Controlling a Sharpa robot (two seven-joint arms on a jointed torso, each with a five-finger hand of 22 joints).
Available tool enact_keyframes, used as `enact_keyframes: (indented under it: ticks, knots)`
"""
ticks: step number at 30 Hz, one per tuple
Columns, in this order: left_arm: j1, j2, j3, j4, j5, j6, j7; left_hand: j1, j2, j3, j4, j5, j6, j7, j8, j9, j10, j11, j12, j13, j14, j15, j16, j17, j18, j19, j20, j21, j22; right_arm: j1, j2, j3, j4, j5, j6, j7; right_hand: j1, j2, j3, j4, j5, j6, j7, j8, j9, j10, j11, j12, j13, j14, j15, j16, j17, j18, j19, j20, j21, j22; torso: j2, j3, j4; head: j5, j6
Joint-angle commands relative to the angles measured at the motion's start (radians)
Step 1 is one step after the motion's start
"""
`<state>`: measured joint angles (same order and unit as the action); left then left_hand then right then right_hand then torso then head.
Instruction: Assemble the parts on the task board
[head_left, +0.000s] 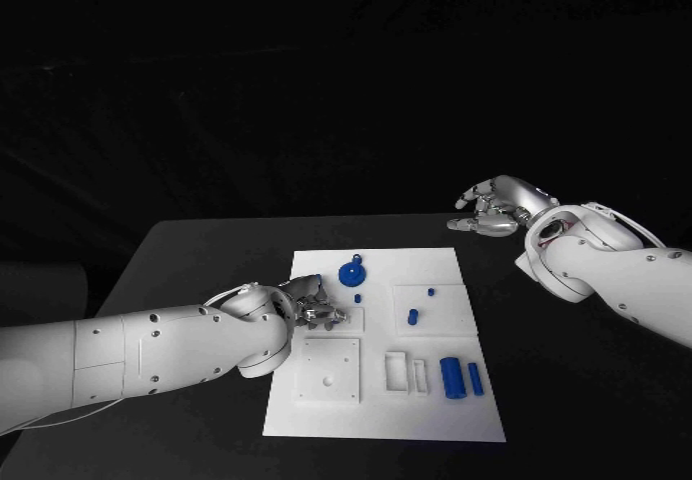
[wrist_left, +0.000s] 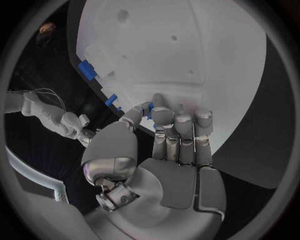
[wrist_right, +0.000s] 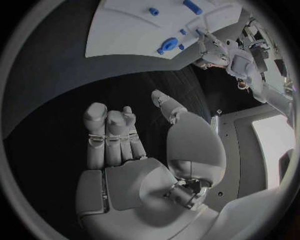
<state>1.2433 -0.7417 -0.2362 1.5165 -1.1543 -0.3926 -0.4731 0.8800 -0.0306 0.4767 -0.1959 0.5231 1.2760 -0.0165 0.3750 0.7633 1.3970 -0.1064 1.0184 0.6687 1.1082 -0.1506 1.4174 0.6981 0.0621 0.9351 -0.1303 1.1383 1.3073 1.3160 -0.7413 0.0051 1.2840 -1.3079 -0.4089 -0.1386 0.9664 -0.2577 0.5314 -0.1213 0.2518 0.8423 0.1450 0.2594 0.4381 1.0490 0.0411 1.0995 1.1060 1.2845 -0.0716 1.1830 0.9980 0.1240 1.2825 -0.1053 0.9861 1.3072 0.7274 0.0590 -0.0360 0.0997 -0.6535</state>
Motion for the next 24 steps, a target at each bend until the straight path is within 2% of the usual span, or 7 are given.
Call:
enact_keyframes:
  ticks: [1,9,13,14,15,24]
  knots:
    - [-0.006,0.008,-0.004,0.004,0.025,0.054,0.011,-0.008,-0.025,0.002,0.012,-0.006,-0.008,0.003,-0.001,-0.003,-0.003,-0.009,-0.003,0.0,0.011,-0.051,-0.001,-0.002,0.009,-0.005,-0.133,-0.004,0.014,-0.001,0.001,0.0,0.0,-0.002,0.012,0.004,-0.003,0.003,-0.002,0.006,0.006,-0.001,0.006,0.007,0.001,0.001,-0.004,0.002,-0.001,0.003,-0.003,-0.005,-0.001,0.138,-0.003,-0.007,-0.006,0.001,-0.001,-0.0004,0.0013,-0.001,-0.002]
    - [-0.006,0.008,-0.004,0.001,0.025,0.045,0.011,-0.021,-0.053,0.003,0.042,-0.016,-0.012,0.004,0.001,-0.007,-0.004,-0.009,-0.005,-0.001,0.009,-0.051,-0.001,-0.006,0.01,-0.006,-0.134,-0.006,0.013,-0.002,0.002,0.0,-0.002,-0.001,0.012,0.004,-0.004,0.002,-0.003,0.008,0.008,-0.001,0.007,0.006,0.001,0.001,-0.004,0.002,-0.001,0.003,-0.003,-0.005,-0.001,0.138,-0.003,-0.007,-0.006,0.001,0.0,-0.0007,0.0006,-0.001,-0.001]
    - [-0.006,0.008,-0.004,0.0,0.025,0.042,0.01,-0.027,-0.071,0.008,0.07,-0.042,-0.014,0.004,0.004,-0.011,-0.004,-0.009,-0.006,-0.002,0.009,-0.053,-0.001,-0.008,0.012,-0.006,-0.135,-0.006,0.012,-0.002,0.002,0.0,-0.002,-0.001,0.012,0.004,-0.005,0.002,-0.003,0.008,0.008,-0.002,0.007,0.006,0.001,0.001,-0.004,0.002,-0.002,0.003,-0.003,-0.005,-0.001,0.138,-0.003,-0.007,-0.006,0.001,0.0,-0.0005,0.0004,-0.001,0.0]
    - [-0.006,0.007,-0.004,0.0,0.025,0.042,0.011,-0.027,-0.074,0.008,0.076,-0.076,-0.015,0.004,0.005,-0.011,-0.004,-0.009,-0.006,-0.002,0.008,-0.053,-0.001,-0.009,0.012,-0.006,-0.136,-0.006,0.012,-0.002,0.002,0.0,-0.002,-0.001,0.012,0.004,-0.005,0.002,-0.004,0.008,0.008,-0.002,0.007,0.006,0.001,0.001,-0.004,0.002,-0.002,0.003,-0.003,-0.005,-0.001,0.138,-0.003,-0.007,-0.006,0.001,0.0,-0.0005,0.0005,-0.001,0.0]
    - [-0.006,0.007,-0.004,-0.001,0.025,0.041,0.01,-0.028,-0.079,0.009,0.084,-0.095,-0.016,0.004,0.006,-0.012,-0.005,-0.009,-0.007,-0.002,0.008,-0.054,-0.001,-0.009,0.013,-0.007,-0.136,-0.006,0.012,-0.002,0.001,0.0,-0.002,-0.001,0.012,0.004,-0.005,0.002,-0.004,0.008,0.008,-0.002,0.007,0.006,0.001,0.001,-0.004,0.002,-0.002,0.003,-0.003,-0.005,-0.001,0.138,-0.003,-0.007,-0.006,0.001,0.0,-0.0005,0.0004,-0.001,0.0]
    - [-0.006,0.005,-0.004,-0.003,0.025,0.036,0.009,-0.031,-0.093,0.012,0.105,-0.115,-0.019,0.004,0.008,-0.015,-0.005,-0.009,-0.007,-0.002,0.007,-0.054,0.0,-0.011,0.013,-0.008,-0.136,-0.007,0.012,-0.002,0.001,0.0,-0.003,0.0,0.011,0.004,-0.005,0.002,-0.004,0.009,0.009,-0.002,0.007,0.006,0.001,0.001,-0.004,0.003,-0.002,0.003,-0.002,-0.005,-0.001,0.138,-0.003,-0.007,-0.007,0.001,0.0,-0.0011,0.0009,-0.002,-0.002]
